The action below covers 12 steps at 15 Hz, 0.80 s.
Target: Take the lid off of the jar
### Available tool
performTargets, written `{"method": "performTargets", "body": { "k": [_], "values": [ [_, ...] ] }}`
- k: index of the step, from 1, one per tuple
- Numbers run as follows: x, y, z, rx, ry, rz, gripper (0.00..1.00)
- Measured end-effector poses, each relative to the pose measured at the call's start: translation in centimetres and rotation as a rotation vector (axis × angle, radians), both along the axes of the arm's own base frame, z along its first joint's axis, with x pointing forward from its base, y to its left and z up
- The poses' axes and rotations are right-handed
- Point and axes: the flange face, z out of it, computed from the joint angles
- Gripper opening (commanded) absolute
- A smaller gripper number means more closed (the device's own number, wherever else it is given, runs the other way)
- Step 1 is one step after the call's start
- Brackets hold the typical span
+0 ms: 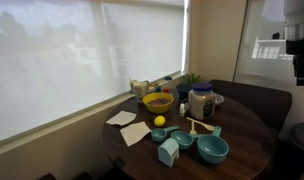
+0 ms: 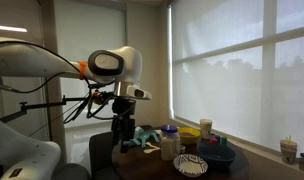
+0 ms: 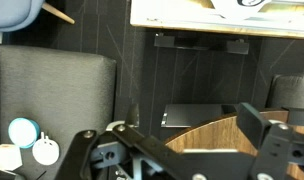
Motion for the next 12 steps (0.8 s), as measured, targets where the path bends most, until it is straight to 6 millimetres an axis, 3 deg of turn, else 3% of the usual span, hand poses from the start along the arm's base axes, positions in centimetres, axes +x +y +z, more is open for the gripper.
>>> {"method": "performTargets", "body": {
  "k": [12],
  "values": [
    [0.60, 0.03, -0.31, 0.021, -0.027, 0.005, 1.00]
  ]
}}
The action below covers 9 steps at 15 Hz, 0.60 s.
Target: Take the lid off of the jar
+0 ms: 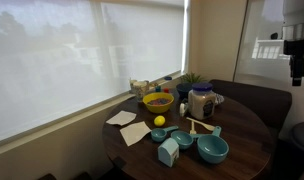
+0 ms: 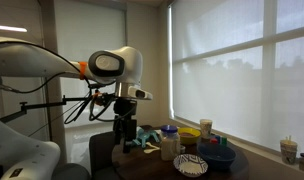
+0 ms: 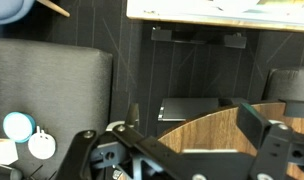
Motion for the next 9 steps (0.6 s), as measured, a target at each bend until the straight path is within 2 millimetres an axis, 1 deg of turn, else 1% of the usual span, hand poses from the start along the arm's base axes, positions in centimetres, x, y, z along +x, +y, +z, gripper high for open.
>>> {"method": "performTargets", "body": {
  "k": [2, 6, 7, 9],
  "values": [
    [1.6, 0.2, -0.8, 0.056, -0.074, -0.005, 1.00],
    [5.7, 1.0, -2.7, 0.198, -0.245, -0.056, 1.00],
    [6.0, 1.1, -3.1, 0.200, -0.243, -0.056, 1.00],
    [6.1, 1.1, -3.2, 0.199, -0.238, -0.058, 1.00]
  ]
}}
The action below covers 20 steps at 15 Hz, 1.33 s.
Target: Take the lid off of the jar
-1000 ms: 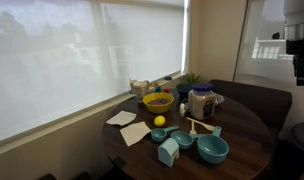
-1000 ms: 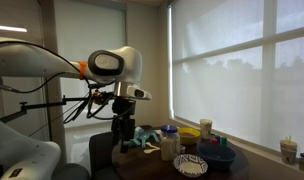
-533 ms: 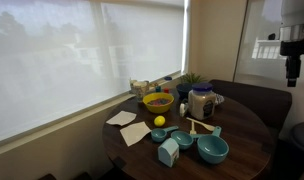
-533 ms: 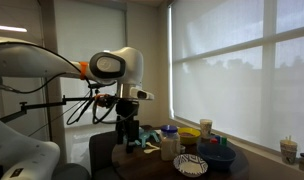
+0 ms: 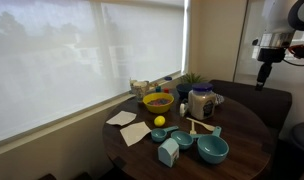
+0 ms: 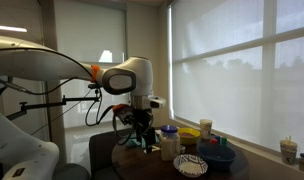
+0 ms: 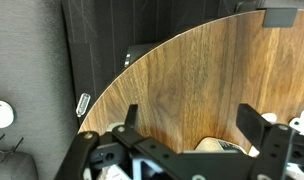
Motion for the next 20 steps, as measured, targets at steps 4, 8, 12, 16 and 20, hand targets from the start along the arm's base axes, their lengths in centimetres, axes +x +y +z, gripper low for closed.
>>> {"method": "performTargets", "body": {
  "k": [4, 8, 12, 16, 20],
  "values": [
    [-0.2, 0.0, 0.3, 0.000, -0.007, -0.001, 1.00],
    [0.0, 0.2, 0.4, 0.030, -0.028, 0.004, 1.00],
    [1.5, -0.2, 0.1, 0.184, -0.134, -0.020, 1.00],
    [3.2, -0.6, -0.7, 0.337, -0.210, -0.022, 1.00],
    [5.0, -0.5, -2.1, 0.458, -0.217, -0.028, 1.00]
  ]
}}
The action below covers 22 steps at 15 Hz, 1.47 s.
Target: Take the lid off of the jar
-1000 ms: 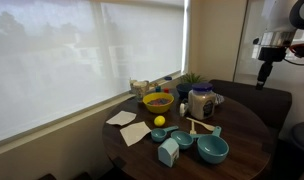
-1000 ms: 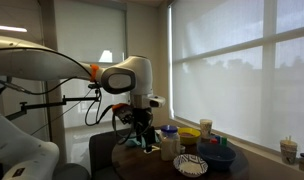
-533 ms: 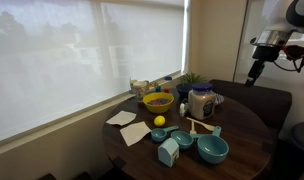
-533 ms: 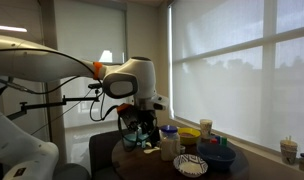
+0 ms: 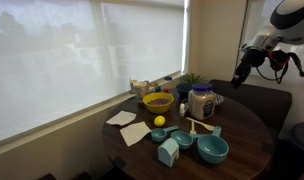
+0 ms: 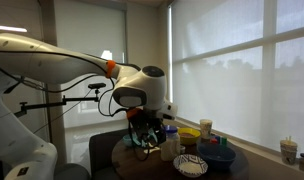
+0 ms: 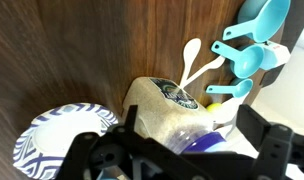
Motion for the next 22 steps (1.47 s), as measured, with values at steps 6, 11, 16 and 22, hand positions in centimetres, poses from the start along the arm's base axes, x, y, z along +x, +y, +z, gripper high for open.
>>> {"method": "performTargets", "body": {
  "k": [6, 11, 16, 22],
  "values": [
    [3.9, 0.0, 0.1, 0.096, -0.030, -0.001, 1.00],
    [7.0, -0.2, -0.4, 0.193, -0.015, -0.019, 1.00],
    [9.3, -1.0, -1.8, 0.257, 0.031, -0.043, 1.00],
    [11.2, -1.5, -2.9, 0.341, 0.062, -0.057, 0.83]
  ]
}}
